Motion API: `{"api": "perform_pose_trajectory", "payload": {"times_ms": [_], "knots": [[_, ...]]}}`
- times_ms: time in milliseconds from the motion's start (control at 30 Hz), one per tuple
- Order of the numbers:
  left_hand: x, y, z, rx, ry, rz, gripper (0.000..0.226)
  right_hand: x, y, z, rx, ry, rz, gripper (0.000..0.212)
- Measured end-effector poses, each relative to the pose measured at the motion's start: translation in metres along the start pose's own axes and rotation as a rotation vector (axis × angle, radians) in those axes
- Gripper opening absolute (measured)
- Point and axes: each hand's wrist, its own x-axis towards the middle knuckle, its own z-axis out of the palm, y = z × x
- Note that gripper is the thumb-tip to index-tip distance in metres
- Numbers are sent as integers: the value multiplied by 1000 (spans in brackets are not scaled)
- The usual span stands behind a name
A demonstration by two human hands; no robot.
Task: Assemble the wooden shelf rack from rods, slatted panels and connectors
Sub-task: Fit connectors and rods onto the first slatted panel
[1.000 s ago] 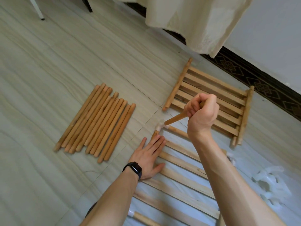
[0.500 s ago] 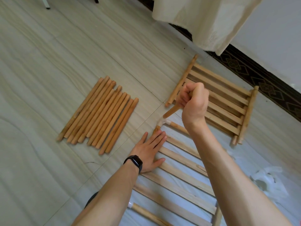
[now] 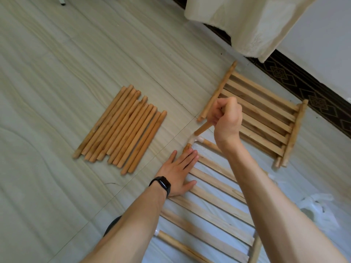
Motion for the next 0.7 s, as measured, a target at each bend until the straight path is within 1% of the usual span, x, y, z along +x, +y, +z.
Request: {"api": "perform_pose_trajectory", "payload": {"times_ms": [67,133,233,300,367,500,567,633,667,700], "knots": [[1,-2,1,10,-2,-2,83,6,-3,1,12,33,37,36],[1,-3,1,15,-2,-1,83,11,-4,7,-25,44,46,40],[-1,-1,0,22,-24,9,83,8,-6,17,-108,-1,27,42],[0,-2,-1,43,-24,-1,83,2,-5,22,-83,-8,16,35],[1,-2,-3,33,-40,-4,84,1,-5,22,-59,14,33,33],[-2,0,0,41,-40,-17,84,7,-7,20,-45,48,72,40],[-2,1,-1,46,-30,-16,85,6,-7,20,-70,36,80,42],[-2,1,-1,52,-30,-22,85,7,-7,18,-125,-12,79,43],[-2,2,-1,35,-29,-24,85,7,-5,13,-171,-44,85,45],[-2,3,-1,16,-16,-20,84,5,-4,6,-216,-68,95,52]]}}
